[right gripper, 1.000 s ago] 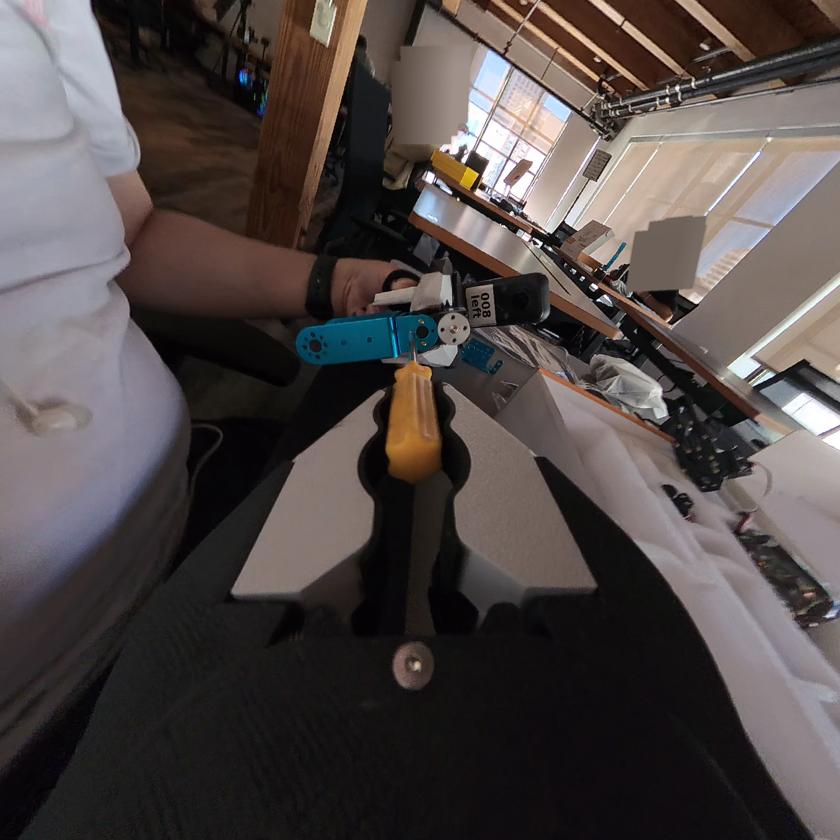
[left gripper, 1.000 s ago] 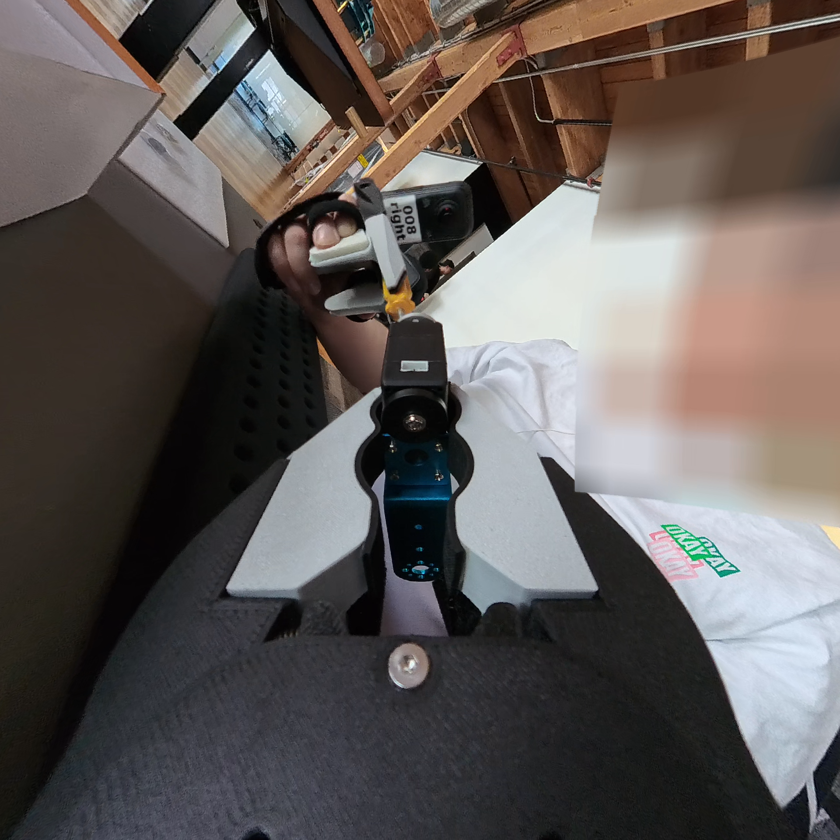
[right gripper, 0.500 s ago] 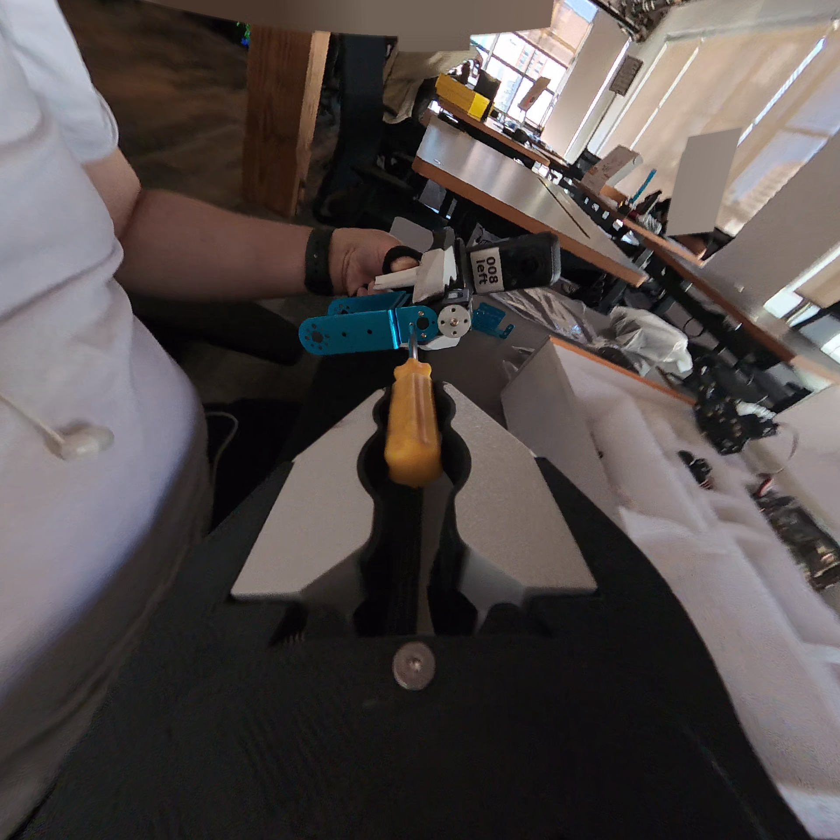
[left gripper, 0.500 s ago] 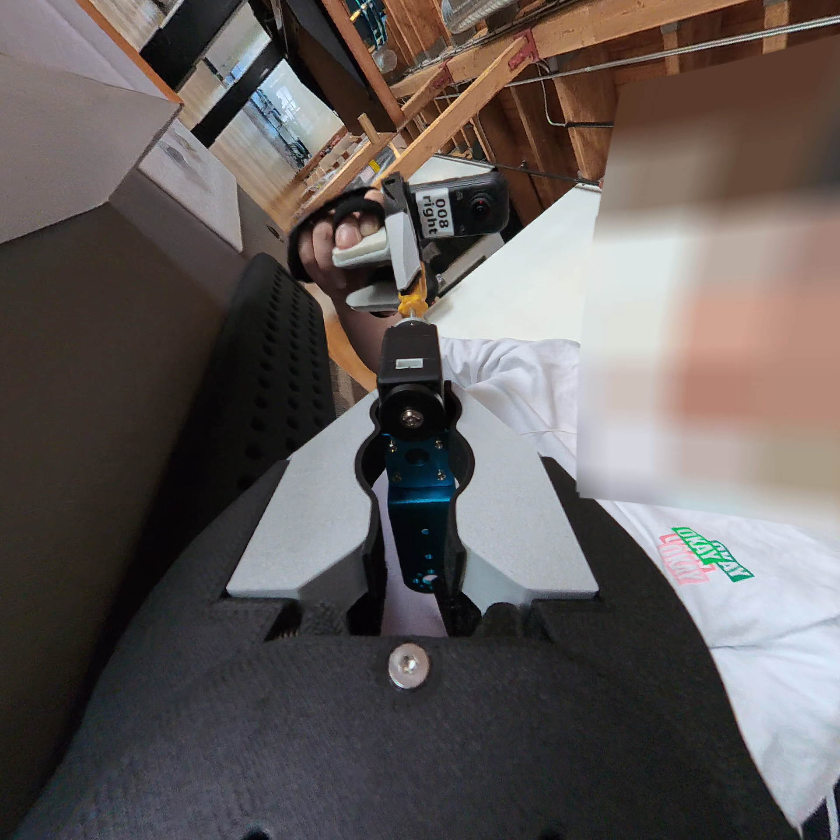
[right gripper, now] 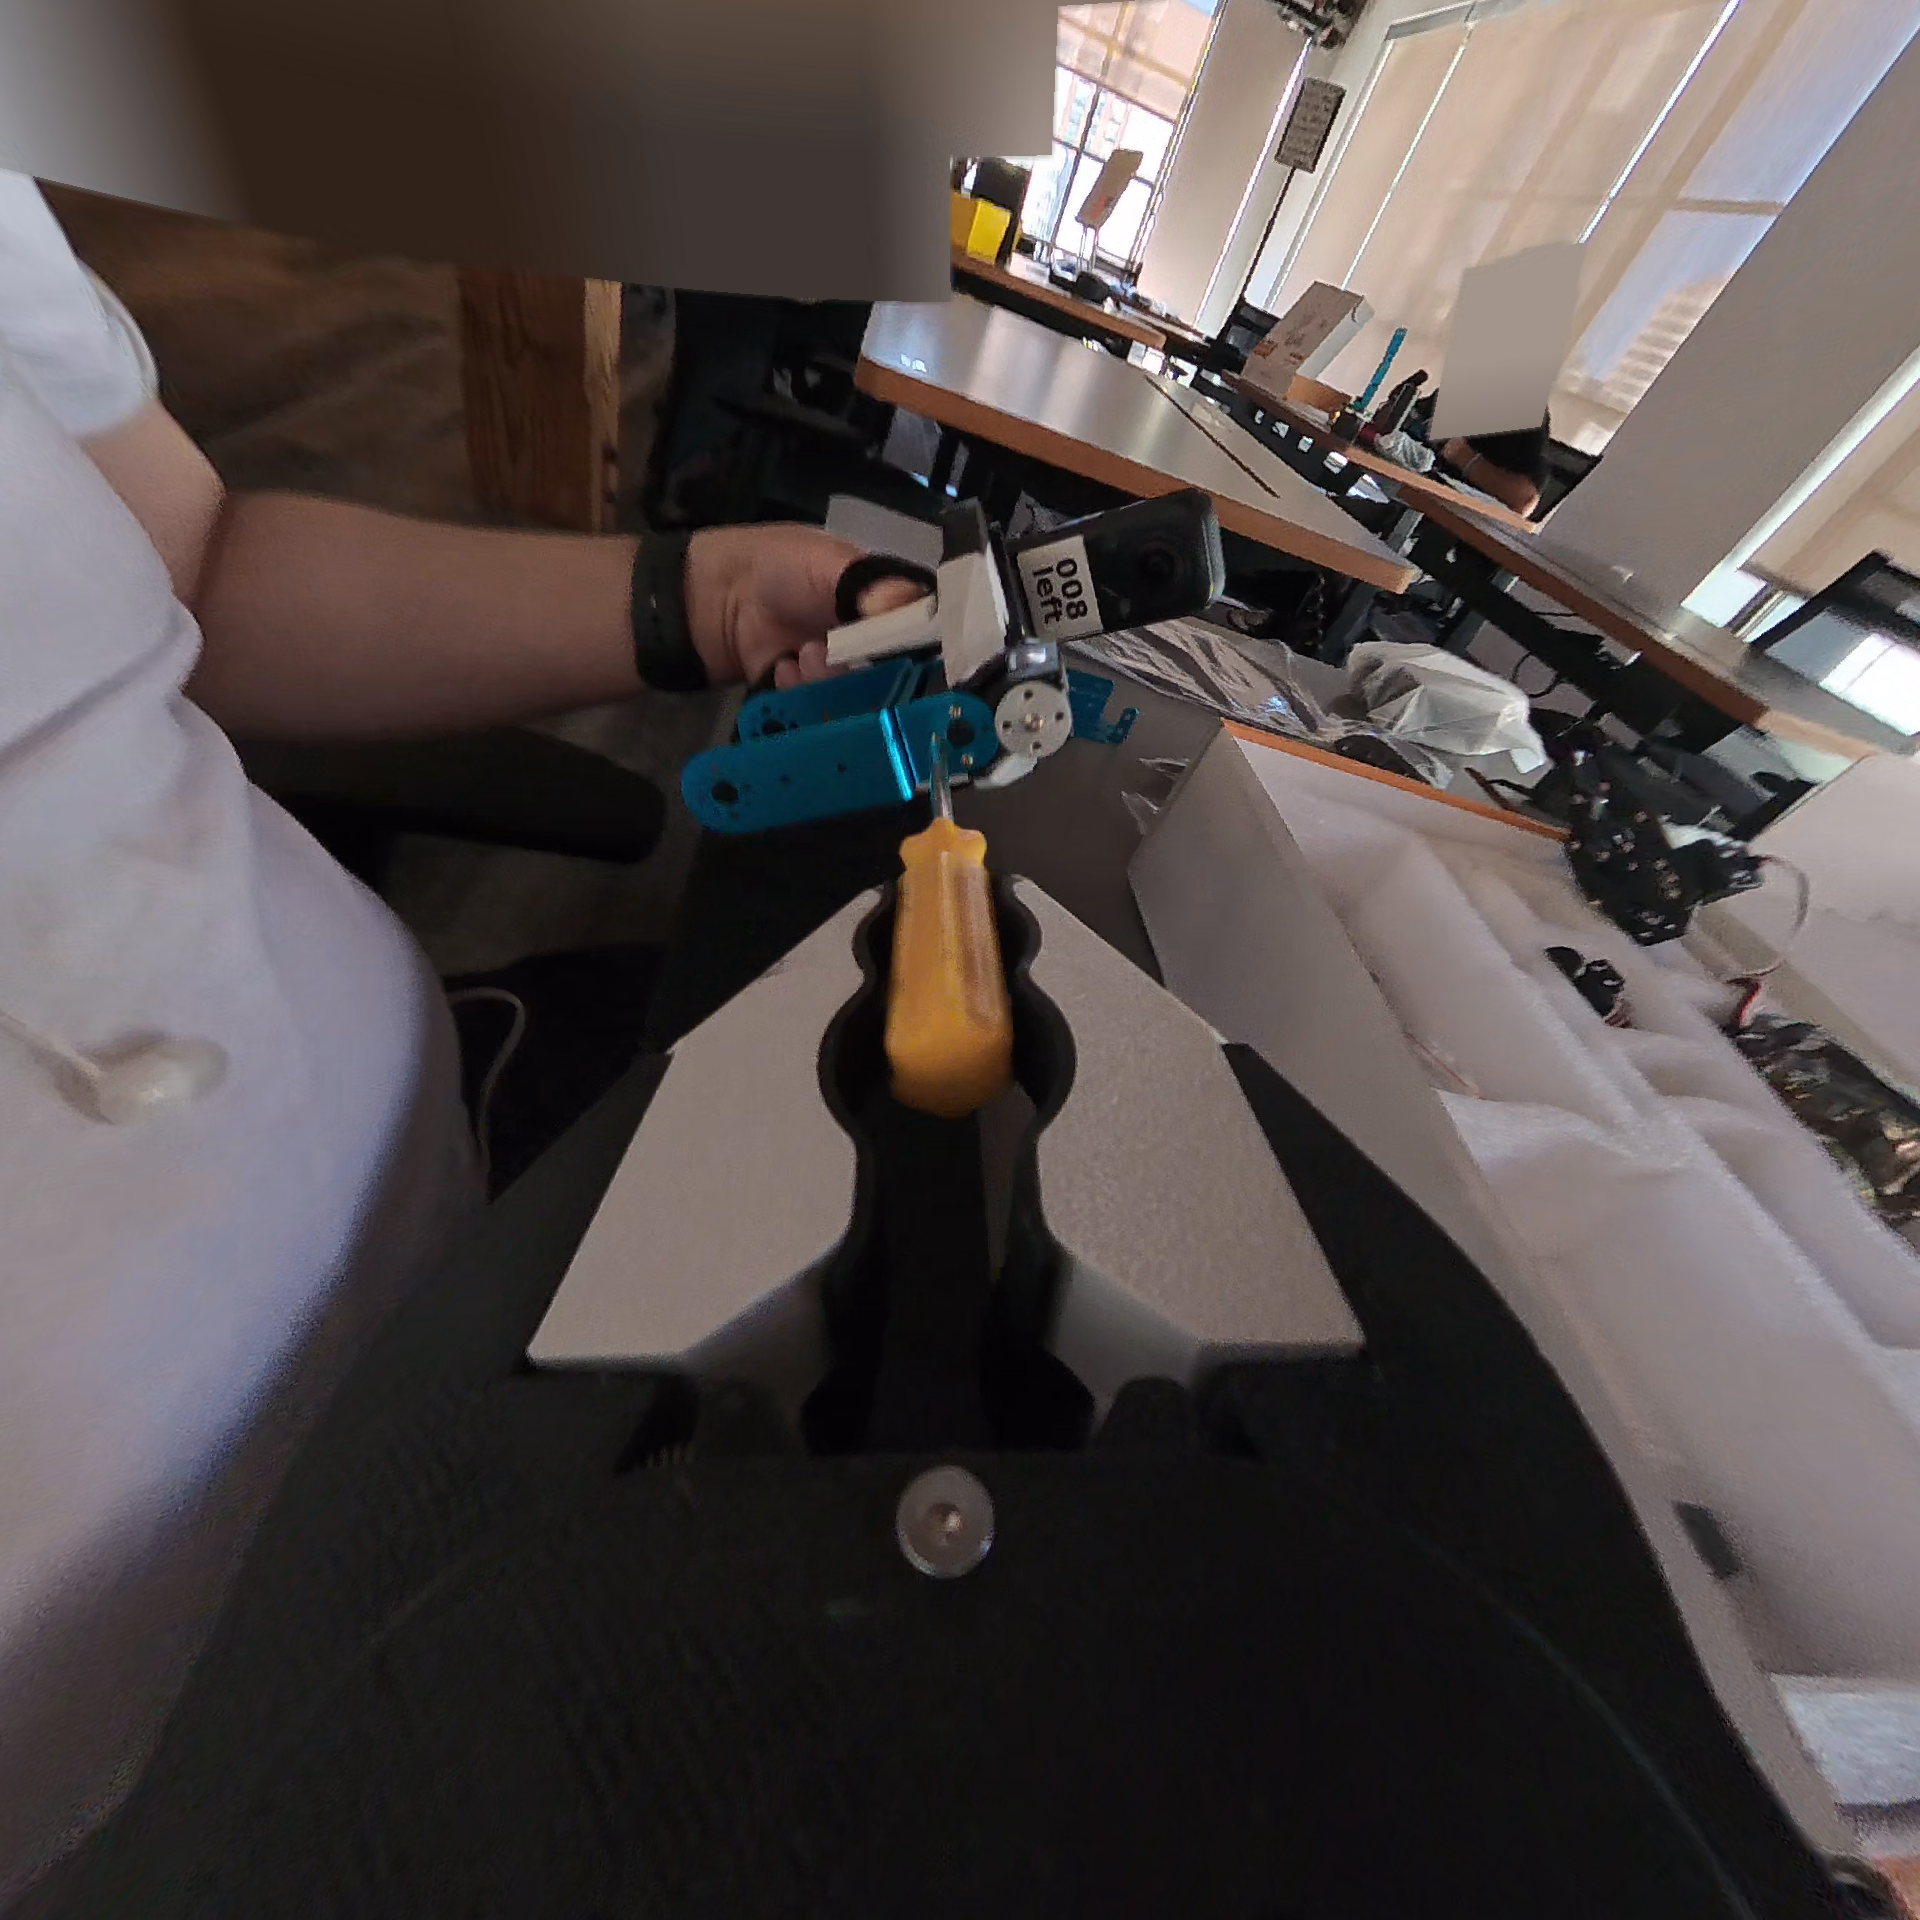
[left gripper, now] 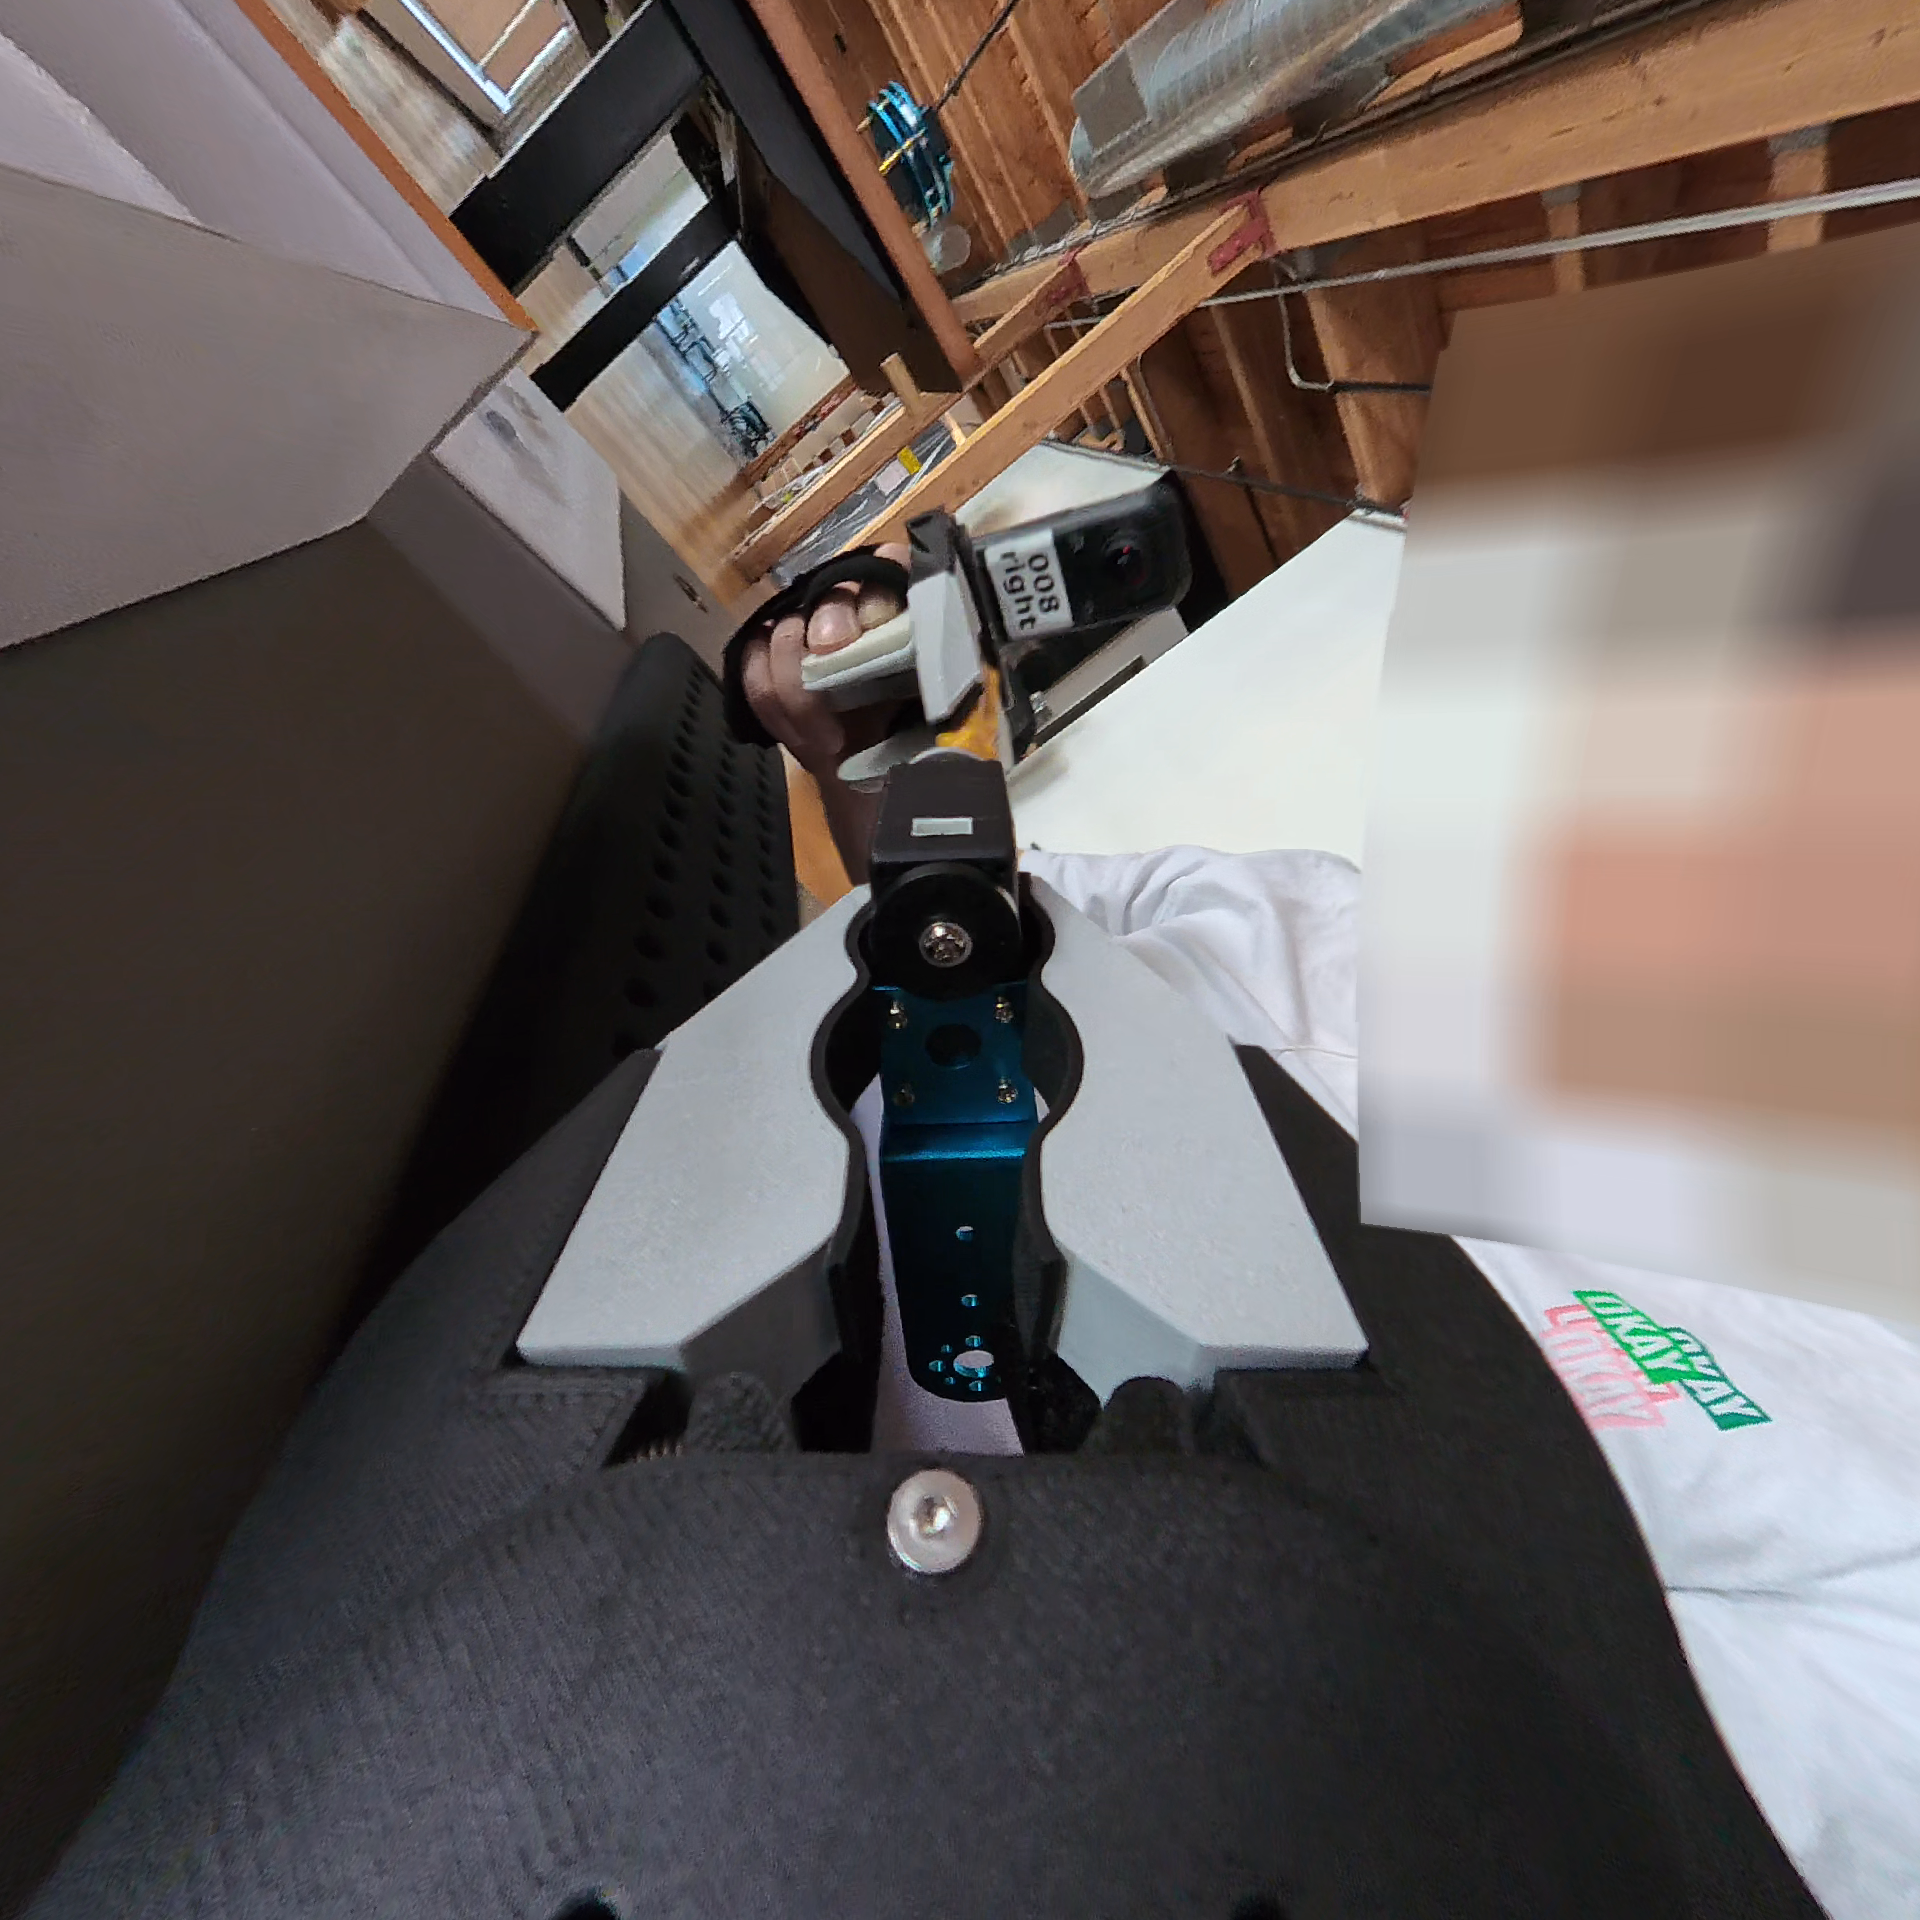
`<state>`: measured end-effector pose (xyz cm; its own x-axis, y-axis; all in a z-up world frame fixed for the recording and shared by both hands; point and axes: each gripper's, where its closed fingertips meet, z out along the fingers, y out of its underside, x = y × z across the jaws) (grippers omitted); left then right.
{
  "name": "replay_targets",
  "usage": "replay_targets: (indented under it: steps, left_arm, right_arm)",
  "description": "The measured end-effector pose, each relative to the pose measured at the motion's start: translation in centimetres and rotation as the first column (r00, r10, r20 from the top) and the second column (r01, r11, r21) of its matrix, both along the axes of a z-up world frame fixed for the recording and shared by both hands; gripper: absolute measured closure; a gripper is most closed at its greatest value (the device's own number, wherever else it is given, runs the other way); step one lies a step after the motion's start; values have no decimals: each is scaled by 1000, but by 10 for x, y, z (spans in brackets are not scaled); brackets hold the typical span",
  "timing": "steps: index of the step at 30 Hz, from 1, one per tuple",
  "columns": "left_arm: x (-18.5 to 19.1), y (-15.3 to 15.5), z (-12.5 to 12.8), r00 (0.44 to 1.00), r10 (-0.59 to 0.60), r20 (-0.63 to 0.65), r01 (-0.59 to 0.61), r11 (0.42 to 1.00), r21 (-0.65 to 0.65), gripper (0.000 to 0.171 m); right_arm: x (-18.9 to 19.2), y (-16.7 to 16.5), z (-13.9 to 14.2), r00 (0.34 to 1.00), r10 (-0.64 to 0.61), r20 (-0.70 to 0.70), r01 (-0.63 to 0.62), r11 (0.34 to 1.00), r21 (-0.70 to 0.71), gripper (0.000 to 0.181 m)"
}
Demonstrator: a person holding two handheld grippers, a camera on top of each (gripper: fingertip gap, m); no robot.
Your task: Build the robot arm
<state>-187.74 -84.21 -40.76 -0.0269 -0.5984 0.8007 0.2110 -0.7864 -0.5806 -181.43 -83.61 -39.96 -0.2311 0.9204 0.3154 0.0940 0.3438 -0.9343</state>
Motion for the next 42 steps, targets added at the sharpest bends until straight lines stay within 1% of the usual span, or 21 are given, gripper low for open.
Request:
replay_targets:
  steps: [3,8,12,16,18,23,28,31,32,34,38,42]
  left_arm:
    - [-3,1,3,999,-3,34,4,1000,-18,151]
    - [-4,5,-1,1000,18,22,-18,999,-37,151]
    - [-3,3,0,1000,13,15,-13,1000,-17,151]
    - [-4,3,0,1000,21,18,-20,1000,-21,151]
    - [-4,5,-2,1000,29,0,-29,999,-32,151]
    - [-3,6,-4,1000,13,5,-13,998,-65,151]
    - [-4,10,-8,999,40,-6,-40,995,-94,151]
    - [-5,14,-11,999,47,-14,-48,991,-128,151]
    - [-5,14,-12,999,42,-14,-43,990,-135,151]
    - [-4,13,-12,999,35,-20,-37,991,-132,151]
    - [-8,19,-13,996,86,-23,-89,987,-132,151]
    - [-8,20,-14,995,92,-36,-96,988,-121,151]
  right_arm:
    - [-2,3,-7,1000,-25,10,24,993,116,164]
    - [-3,6,-12,997,-51,61,43,991,125,164]
    - [-3,14,-31,982,-109,154,84,983,162,164]
    - [-3,11,-32,982,-105,154,88,990,114,164]
    - [-3,14,-33,979,-124,160,100,984,148,164]
    - [-3,20,-41,962,-208,176,142,933,329,164]
    - [-3,24,-38,953,-273,130,194,882,429,164]
    - [-3,29,-39,947,-307,99,204,808,553,165]
    - [-3,31,-41,945,-309,105,198,799,568,165]
    - [-4,33,-44,946,-295,132,185,830,526,165]
    - [-7,30,-43,957,-236,168,164,920,356,164]
    - [-6,27,-44,961,-185,205,142,967,211,164]
